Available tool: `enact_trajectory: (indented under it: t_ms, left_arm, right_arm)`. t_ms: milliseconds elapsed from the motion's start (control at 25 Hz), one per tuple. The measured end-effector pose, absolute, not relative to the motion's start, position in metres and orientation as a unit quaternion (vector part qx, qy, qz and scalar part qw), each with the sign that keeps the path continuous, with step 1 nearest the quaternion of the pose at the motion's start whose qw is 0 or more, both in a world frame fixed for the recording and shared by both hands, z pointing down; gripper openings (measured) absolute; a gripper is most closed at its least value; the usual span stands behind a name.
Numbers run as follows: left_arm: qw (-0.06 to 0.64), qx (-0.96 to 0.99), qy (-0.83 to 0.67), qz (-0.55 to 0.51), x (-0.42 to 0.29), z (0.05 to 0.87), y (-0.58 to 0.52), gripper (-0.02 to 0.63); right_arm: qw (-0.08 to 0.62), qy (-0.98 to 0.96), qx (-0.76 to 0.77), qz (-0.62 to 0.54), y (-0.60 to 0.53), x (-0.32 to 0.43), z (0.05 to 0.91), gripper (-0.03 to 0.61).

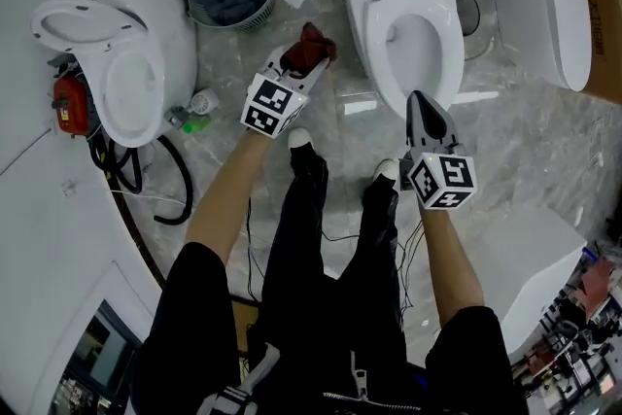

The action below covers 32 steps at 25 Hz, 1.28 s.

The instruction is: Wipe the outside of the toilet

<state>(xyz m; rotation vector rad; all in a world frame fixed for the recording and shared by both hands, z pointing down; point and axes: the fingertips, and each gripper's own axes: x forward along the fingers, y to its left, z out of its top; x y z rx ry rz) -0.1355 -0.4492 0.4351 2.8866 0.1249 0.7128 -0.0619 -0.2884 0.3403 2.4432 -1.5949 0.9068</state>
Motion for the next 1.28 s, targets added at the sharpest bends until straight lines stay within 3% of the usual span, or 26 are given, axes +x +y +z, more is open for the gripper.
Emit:
enact_trajectory:
  t_ms: [560,1040,1280]
  left_arm:
    - [0.060,0.954,0.095,0.279,-0.078,0.640,-0.465,0.129]
    - [0.106,0.946,0.081,0.295,-0.018,0.734,-0.479,0.121]
    - [0.195,0.938,0.030,0.284,-0.005,0.760,-0.481,0.121]
  right_arm:
    - [0.067,-0.487,0.803,0.337,-0.294,-0.066,0.497,0.002]
    - [0.057,-0.461,0.809,0.359,-0.271,-0.058,0.554,0.002]
    - [0.061,-0.457,0.802,0.380,-0.251,-0.063,0.571,0.002]
